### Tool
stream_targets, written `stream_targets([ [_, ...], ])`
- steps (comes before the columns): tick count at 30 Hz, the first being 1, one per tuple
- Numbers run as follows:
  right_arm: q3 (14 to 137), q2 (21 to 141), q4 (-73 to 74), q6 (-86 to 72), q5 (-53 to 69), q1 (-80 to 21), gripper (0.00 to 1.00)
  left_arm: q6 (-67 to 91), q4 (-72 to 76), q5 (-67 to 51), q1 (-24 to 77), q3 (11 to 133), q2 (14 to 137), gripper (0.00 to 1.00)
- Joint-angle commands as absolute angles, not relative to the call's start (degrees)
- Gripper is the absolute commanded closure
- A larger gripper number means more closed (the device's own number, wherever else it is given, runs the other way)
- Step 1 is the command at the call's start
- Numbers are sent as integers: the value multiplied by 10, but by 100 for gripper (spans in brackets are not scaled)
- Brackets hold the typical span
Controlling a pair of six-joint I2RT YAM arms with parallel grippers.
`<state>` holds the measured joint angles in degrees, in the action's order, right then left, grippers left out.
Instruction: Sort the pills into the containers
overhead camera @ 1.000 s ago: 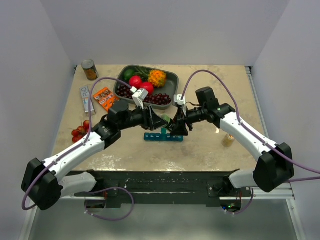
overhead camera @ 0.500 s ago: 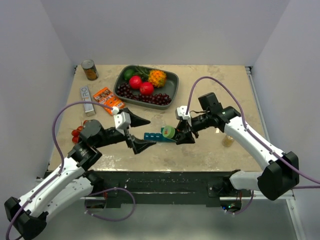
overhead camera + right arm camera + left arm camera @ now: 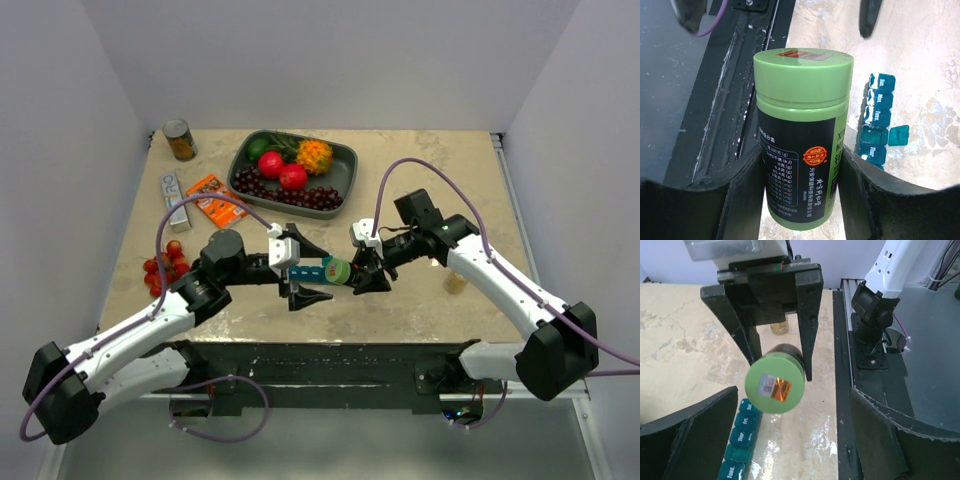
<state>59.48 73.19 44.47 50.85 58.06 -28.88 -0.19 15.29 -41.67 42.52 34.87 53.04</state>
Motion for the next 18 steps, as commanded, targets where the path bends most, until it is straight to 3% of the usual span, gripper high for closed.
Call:
stream_targets([
  [1,596,726,440,520,606,-292,100,-69,159,-394,452,402,564,8],
  [9,595,725,437,516,605,-293,100,-74,124,-352,472,430,599,21],
  [14,595,725,436,514,605,-292,100,-75,105,-339,476,438,609,24],
  [17,595,726,436,513,603,-292,100,-71,97,-340,476,446,618,35],
  [18,594,726,435,512,603,-293,100,-69,90,-339,476,451,620,44],
])
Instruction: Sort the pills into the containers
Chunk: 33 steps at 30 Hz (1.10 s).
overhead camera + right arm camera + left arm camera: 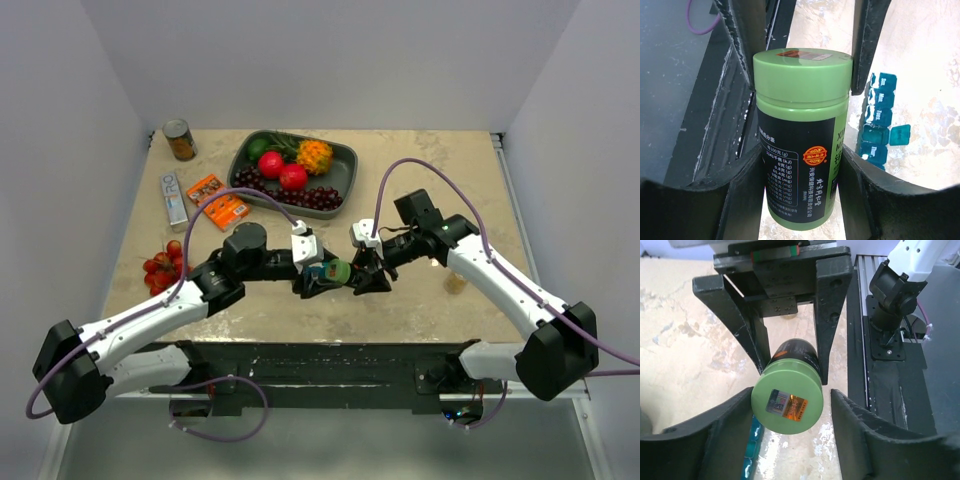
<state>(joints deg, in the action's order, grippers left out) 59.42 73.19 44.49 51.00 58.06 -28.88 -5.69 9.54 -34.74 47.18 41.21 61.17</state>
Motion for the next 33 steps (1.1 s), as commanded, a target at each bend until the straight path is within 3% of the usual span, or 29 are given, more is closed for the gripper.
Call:
stream_targets([
  [1,594,725,435,512,601,-292,100,-58,86,-338,476,453,623,49],
  [2,593,724,434,511,599,-293,100,-50,84,-338,476,457,626,55],
  [3,592,723,431,506,596,-292,100,-37,84,-334,476,460,627,76],
  [4,592,723,427,502,593,-293,100,-9,86,-331,476,459,626,84],
  [5,589,722,423,497,588,-293,100,13,89,-324,476,457,621,100],
  [14,563,697,306,363,458,-283,100,457,98,-143,475,420,581,100],
  [17,561,695,282,338,436,-278,100,654,-19,-53,477,438,579,100],
  [22,557,697,273,328,435,-273,100,814,-16,-39,479,447,587,100],
  [25,557,694,274,327,443,-267,100,798,-9,-36,480,463,592,77],
  [26,555,694,274,327,446,-266,100,790,-9,-36,480,463,589,57],
  [28,555,693,273,327,450,-265,100,754,-9,-37,480,459,580,37],
  [29,555,693,273,328,452,-265,100,738,-9,-40,480,457,576,21],
  [32,554,693,278,332,468,-262,100,663,-9,-46,480,446,549,1],
  [33,555,692,282,337,475,-263,100,643,-11,-47,479,440,541,1],
])
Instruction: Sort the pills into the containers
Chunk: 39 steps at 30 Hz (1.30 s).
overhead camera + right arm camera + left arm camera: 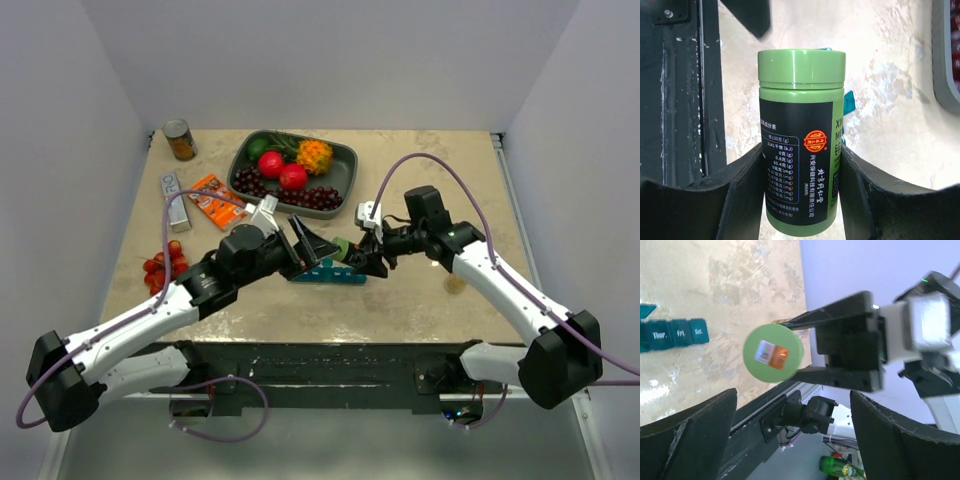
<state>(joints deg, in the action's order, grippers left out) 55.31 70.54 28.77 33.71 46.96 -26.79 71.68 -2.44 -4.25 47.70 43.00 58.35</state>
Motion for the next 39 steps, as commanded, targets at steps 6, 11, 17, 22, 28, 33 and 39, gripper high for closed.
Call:
stream_targets([
  [6,558,688,316,380,515,-259,100,345,-24,-94,474,419,469,1],
  [11,557,690,368,459,590,-258,100,66,35,-270,474,356,427,0],
  [17,556,692,405,515,630,-258,100,-66,167,-348,474,319,449,0],
  [22,555,695,409,525,638,-259,100,-76,186,-402,474,366,554,1],
  [28,551,692,408,526,635,-259,100,-55,243,-391,475,367,594,6],
  [33,550,694,405,524,635,-258,100,-44,253,-382,475,366,598,9],
  [39,552,694,407,524,637,-259,100,-44,239,-369,475,364,607,12],
])
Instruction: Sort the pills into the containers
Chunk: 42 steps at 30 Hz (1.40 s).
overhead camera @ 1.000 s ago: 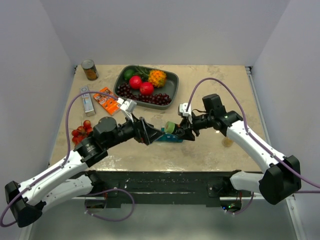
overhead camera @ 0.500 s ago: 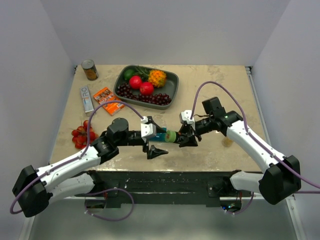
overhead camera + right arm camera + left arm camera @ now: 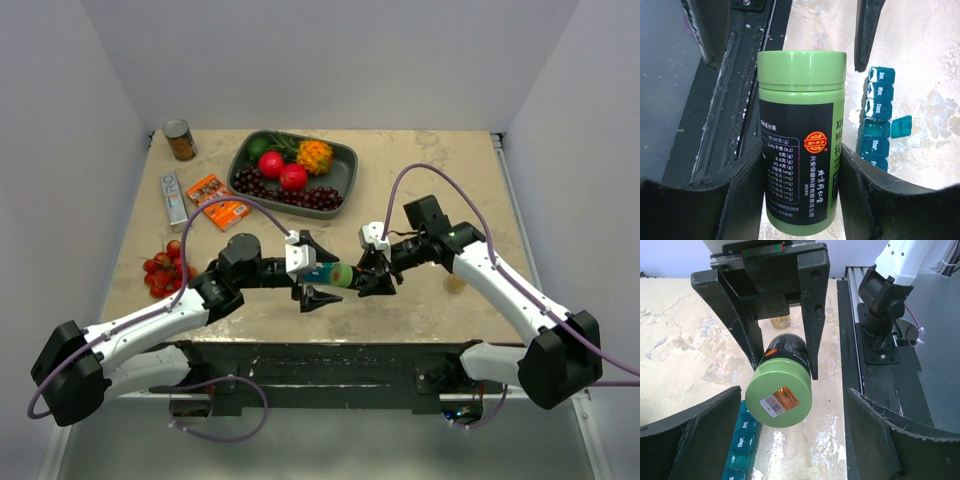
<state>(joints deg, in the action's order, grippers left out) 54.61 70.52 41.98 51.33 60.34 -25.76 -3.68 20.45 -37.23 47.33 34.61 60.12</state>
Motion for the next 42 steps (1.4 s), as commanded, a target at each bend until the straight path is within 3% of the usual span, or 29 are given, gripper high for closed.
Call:
stream_targets([
  [1,551,693,406,523,637,-260,100,-44,238,-367,475,365,607,13],
  [7,549,696,403,520,635,-260,100,-32,237,-364,475,373,620,26],
  [10,548,696,397,514,631,-259,100,-12,236,-353,475,379,628,51],
  [11,548,694,396,512,630,-260,100,-4,235,-346,475,380,631,66],
  [13,546,694,386,503,621,-259,100,40,229,-338,475,380,631,84],
  [14,544,694,381,496,616,-259,100,60,229,-324,475,379,630,100],
  [19,534,687,323,429,550,-259,100,299,138,-194,474,401,626,100],
  [26,531,691,287,390,514,-259,100,606,-75,-150,474,490,668,100],
  [32,530,687,285,385,506,-258,100,738,-37,-143,474,479,655,100],
  [33,529,686,285,385,506,-258,100,730,-34,-140,474,478,648,97],
  [36,528,686,284,385,508,-258,100,670,-9,-148,469,461,624,49],
  [37,528,686,285,384,510,-258,100,652,12,-155,462,455,614,23],
  [40,528,685,286,385,514,-258,100,578,44,-167,447,421,562,1],
  [42,528,684,288,387,518,-258,100,525,76,-171,440,387,519,1],
])
